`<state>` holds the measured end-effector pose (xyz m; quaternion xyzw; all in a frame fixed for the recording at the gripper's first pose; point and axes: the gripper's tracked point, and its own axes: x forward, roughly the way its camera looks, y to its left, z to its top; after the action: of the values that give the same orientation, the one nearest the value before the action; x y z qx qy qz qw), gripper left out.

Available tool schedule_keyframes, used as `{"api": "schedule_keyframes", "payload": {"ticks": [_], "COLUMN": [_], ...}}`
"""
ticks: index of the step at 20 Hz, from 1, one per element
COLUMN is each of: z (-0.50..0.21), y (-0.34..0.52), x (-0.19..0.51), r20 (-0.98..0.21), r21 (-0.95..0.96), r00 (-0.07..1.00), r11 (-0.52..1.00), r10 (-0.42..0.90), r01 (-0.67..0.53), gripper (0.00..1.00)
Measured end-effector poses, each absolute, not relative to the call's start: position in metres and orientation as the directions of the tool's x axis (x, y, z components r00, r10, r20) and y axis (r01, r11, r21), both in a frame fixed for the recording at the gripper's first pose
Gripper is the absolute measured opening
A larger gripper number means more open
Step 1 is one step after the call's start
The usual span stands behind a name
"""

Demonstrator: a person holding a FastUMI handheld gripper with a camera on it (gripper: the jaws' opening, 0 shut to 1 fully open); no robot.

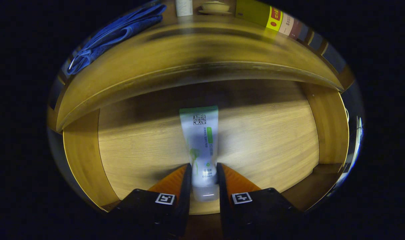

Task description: Pull open the drawer, take out the items inside it, and place them on the countertop above the cabinet.

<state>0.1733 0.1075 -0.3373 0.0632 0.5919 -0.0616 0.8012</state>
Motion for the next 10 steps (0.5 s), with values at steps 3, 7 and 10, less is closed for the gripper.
{"api": "schedule_keyframes", "payload": {"ticks": [3, 7, 10], "z": [-0.321, -0.274, -0.231], "y": [0.118, 0.131, 0.146], "x": [0.189, 0.219, 0.236], "r20": [-0.94, -0.918, -0.909], "r21": [0.086, 0.041, 0.007], "r00": [0.341, 0.396, 0.413], "r11": [0.975, 0.987, 0.991], "r10": [0.011, -0.025, -0.051], "r01": [0.205, 0.157, 0.137], "gripper": [0.33, 0.32, 0.32]}}
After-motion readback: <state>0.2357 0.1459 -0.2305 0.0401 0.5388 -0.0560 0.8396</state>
